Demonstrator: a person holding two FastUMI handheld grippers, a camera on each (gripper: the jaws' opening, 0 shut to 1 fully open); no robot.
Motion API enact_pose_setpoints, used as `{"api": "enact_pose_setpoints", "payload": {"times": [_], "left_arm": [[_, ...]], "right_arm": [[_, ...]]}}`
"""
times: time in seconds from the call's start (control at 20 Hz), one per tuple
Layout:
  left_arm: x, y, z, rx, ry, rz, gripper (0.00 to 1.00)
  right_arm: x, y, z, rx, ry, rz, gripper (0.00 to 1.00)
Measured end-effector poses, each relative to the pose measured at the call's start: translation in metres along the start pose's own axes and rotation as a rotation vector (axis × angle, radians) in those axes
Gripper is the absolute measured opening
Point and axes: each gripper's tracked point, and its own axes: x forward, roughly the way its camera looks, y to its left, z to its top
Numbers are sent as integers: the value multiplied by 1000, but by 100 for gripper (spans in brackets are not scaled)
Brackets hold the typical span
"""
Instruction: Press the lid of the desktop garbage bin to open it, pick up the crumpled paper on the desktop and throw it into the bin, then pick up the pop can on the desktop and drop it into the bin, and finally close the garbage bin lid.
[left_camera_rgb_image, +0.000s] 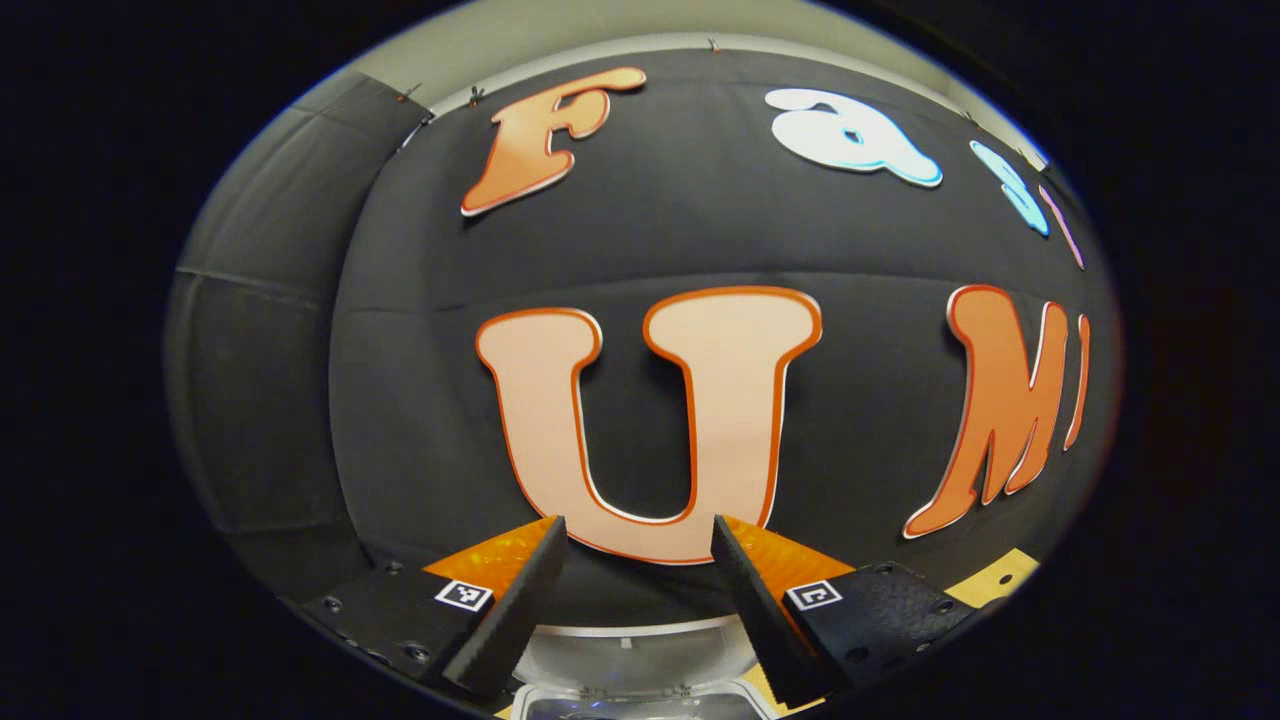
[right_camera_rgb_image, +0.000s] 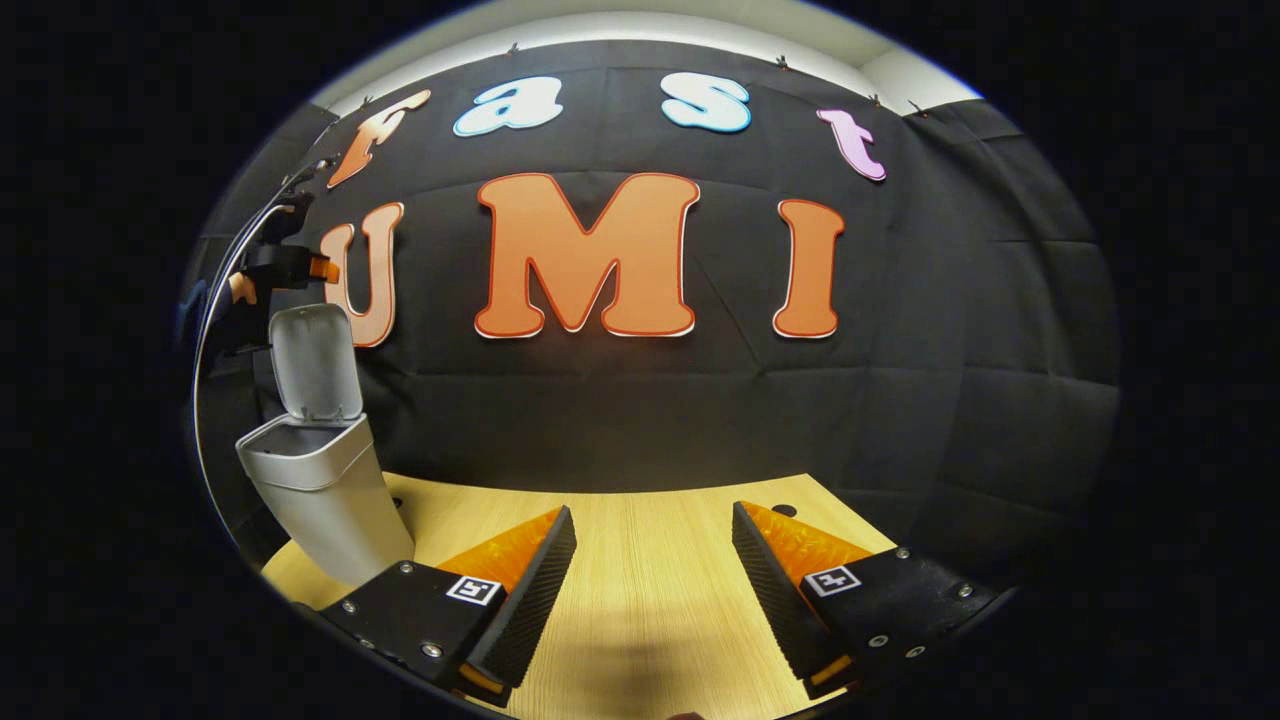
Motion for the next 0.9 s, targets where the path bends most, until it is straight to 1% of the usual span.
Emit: {"api": "enact_pose_setpoints", "payload": {"times": [0.1,0.15,0.2,0.3,0.4,0.45,0.5,0.55,0.6,0.65,0.75,0.9], "left_arm": [[7,0,-28,-12,78,-1,90],[0,1,-36,-23,118,-3,91],[-5,2,-28,-33,72,-6,91],[-25,0,-41,-31,135,-20,92],[-52,-5,-42,-39,92,-33,92],[-69,-5,-51,-35,88,-34,90],[-87,-8,-61,-30,80,-32,92],[-105,-11,-73,-21,68,-32,90],[-120,-13,-86,-13,53,-29,90],[-133,-15,-95,-7,13,-30,90],[-154,-16,-120,2,-14,-23,90],[-175,-16,-163,-23,25,-6,92]], "right_arm": [[0,-2,1,-2,-2,-3,94],[-1,-3,0,-3,-1,-5,94],[-1,-5,-1,-2,1,-7,94],[-2,-6,-4,-1,10,-5,94],[-2,-8,-6,6,8,-5,94],[-1,-7,-8,8,10,-2,94],[0,-7,-10,8,14,0,94],[1,-6,-14,9,21,4,94],[2,-4,-15,9,26,8,94],[2,-3,-17,8,31,14,94],[4,3,-20,-6,39,28,94],[5,12,-23,-19,46,52,94]]}}
